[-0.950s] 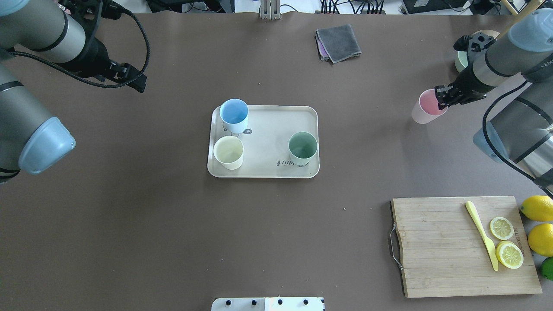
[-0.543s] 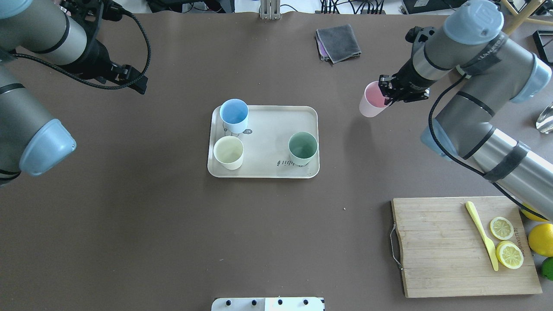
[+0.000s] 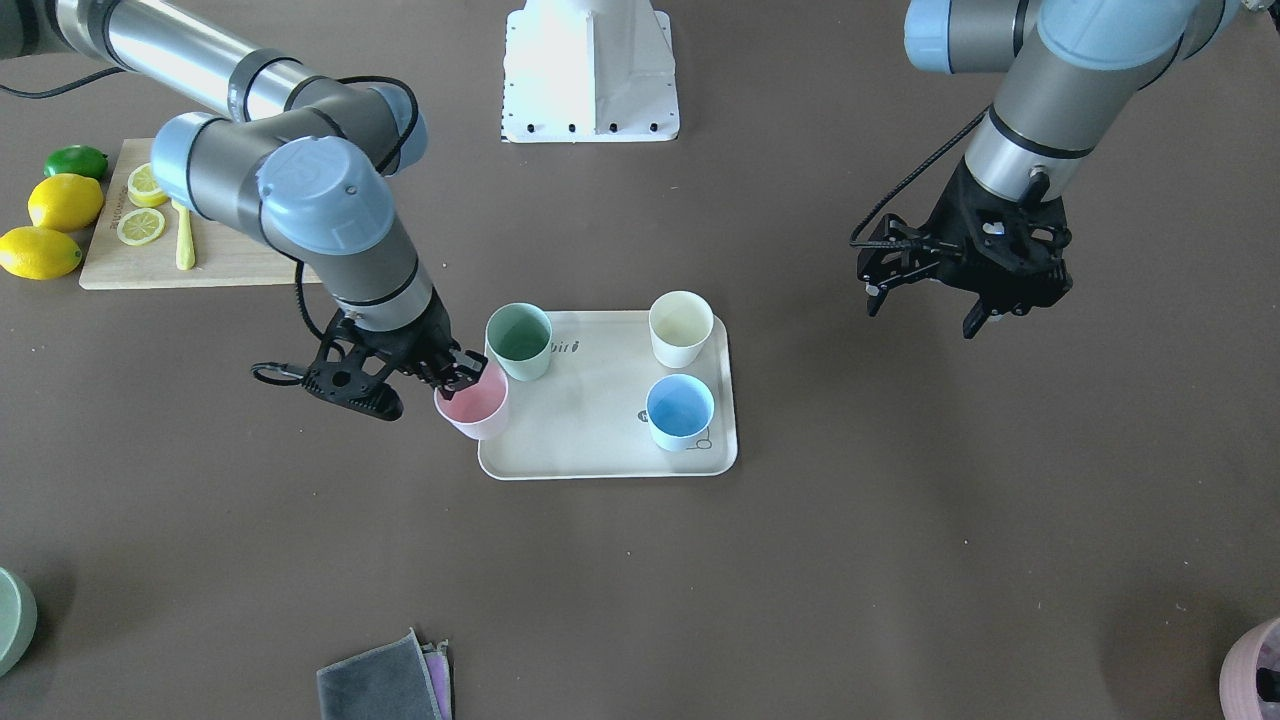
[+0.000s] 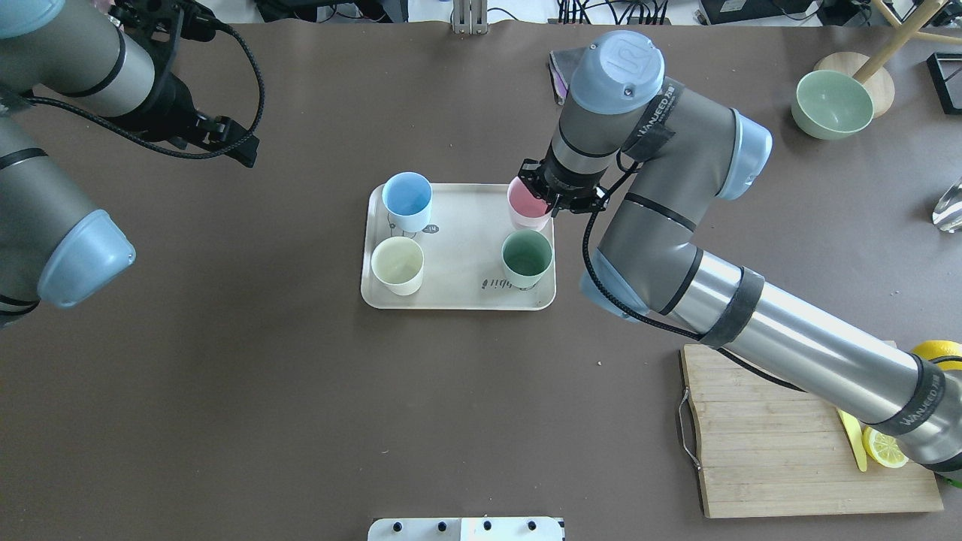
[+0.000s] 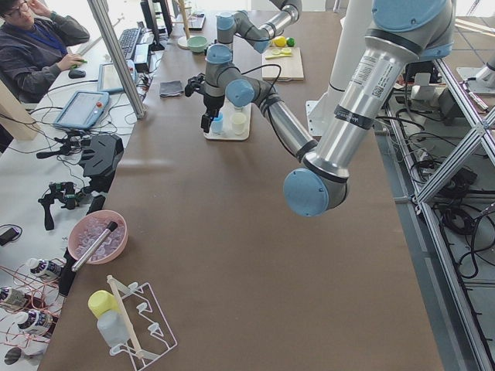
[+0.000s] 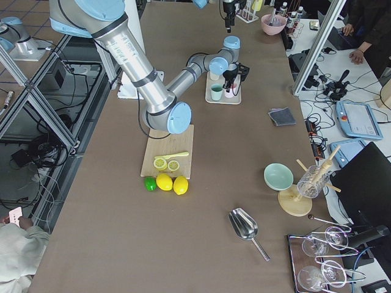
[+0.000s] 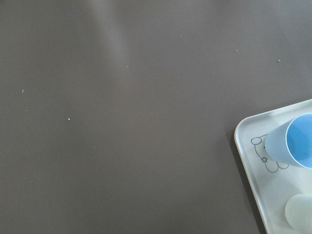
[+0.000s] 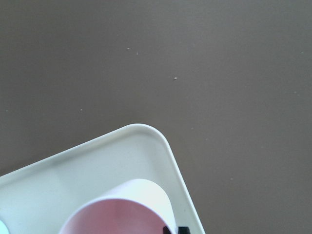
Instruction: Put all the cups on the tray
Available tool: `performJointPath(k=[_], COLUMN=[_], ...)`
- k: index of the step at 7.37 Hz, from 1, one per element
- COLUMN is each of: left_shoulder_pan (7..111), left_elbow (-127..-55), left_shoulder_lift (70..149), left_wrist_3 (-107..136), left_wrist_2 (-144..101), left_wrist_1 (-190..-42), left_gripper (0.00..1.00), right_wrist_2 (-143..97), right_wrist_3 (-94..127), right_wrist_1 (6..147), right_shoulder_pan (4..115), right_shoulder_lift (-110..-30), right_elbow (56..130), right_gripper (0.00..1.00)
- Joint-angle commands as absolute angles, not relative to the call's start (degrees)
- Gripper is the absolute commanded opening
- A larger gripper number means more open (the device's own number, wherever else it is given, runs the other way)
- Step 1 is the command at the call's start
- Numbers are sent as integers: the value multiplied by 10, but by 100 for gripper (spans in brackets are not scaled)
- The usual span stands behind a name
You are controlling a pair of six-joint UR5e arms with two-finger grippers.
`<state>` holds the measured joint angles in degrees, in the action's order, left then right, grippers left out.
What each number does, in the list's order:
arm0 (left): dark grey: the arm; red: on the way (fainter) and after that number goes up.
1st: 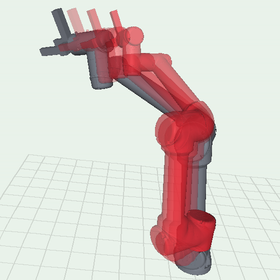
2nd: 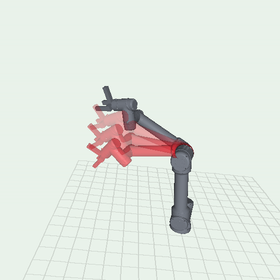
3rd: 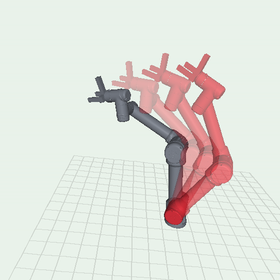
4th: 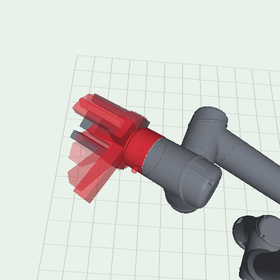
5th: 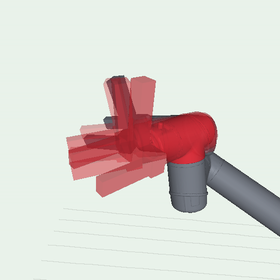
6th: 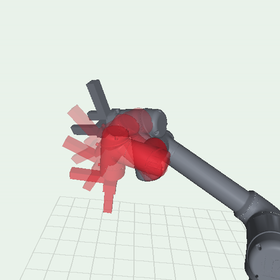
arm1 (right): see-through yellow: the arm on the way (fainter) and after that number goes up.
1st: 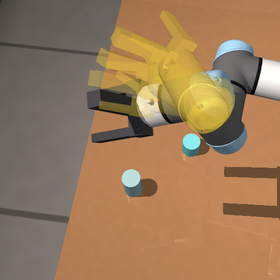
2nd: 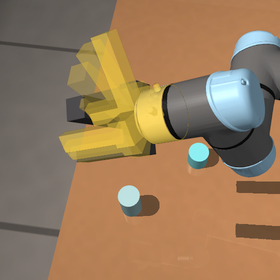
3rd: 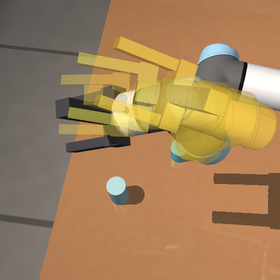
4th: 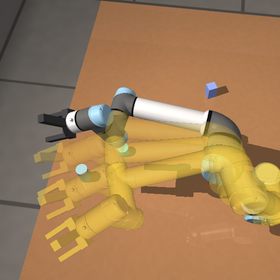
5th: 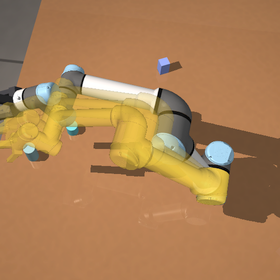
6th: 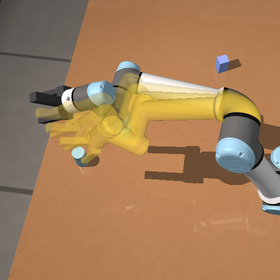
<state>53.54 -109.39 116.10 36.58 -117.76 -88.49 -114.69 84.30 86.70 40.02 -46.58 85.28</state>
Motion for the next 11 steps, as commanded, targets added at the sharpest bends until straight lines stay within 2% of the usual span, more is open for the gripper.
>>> performJointPath(k=[1,2,3,4,5,7,9,11], left_shoulder_pan=[529,526,526,526,525,525,537,607], left_elbow=[-1094,-1094,-1096,-1095,-1099,-1100,-1118,-1143], left_shoulder_lift=[1161,1161,1161,1160,1151,1137,1103,1016], left_wrist_3=[385,387,387,387,386,381,369,249], left_wrist_2=[-1177,-1177,-1178,-1178,-1179,-1180,-1180,-1199], left_wrist_1=[-886,-889,-889,-889,-891,-910,-906,-905], left_gripper=[98,98,98,98,98,98,98,98], right_wrist_2=[-1135,-1134,-1134,-1133,-1119,-1128,-1156,-1174], right_wrist_3=[848,846,849,845,843,821,705,507], right_wrist_1=[866,853,832,832,835,854,951,983], right_shoulder_pan=[396,404,407,407,405,420,473,559], right_shoulder_lift=[-434,-432,-430,-425,-419,-416,-440,-579], right_elbow=[821,815,797,785,782,794,857,993], right_gripper=[0,0,16,62,100,100,100,100])
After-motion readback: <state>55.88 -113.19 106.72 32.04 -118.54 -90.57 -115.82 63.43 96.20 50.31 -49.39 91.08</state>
